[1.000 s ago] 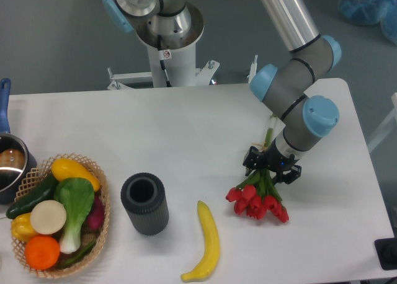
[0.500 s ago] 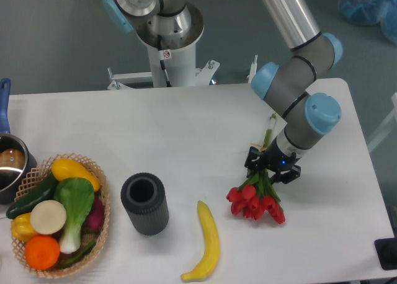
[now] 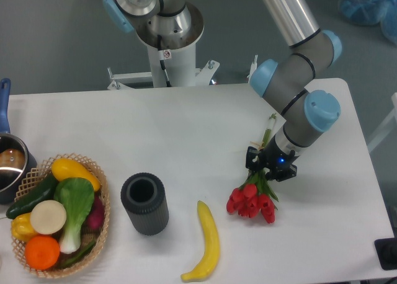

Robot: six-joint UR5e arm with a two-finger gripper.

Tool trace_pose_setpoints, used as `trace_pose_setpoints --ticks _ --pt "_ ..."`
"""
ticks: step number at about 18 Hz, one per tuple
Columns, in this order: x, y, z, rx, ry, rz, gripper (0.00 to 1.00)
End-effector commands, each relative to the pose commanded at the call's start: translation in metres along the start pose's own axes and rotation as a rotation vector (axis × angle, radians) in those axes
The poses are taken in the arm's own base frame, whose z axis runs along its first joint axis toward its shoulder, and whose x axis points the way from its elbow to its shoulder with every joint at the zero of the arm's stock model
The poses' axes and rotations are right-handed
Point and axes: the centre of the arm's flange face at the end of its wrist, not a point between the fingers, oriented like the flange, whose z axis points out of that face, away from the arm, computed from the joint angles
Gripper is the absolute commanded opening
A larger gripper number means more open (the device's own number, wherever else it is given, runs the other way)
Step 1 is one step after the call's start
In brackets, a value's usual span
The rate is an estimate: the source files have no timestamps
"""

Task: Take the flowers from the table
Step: 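Lift the grasped red tulips up off the table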

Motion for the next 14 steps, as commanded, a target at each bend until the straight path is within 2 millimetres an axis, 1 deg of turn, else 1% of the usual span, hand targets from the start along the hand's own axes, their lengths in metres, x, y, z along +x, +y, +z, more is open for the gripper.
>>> trace_pose_setpoints --ticks 5,11,14 --pt "0.01 -0.003 -0.02 0.019 -0.013 0.007 0.43" --pt "0.035 -0.014 -0.07 0.07 -0.061 0.035 0.43" --pt "0.049 -0.022 -0.095 0.161 -0.058 0.047 0.43"
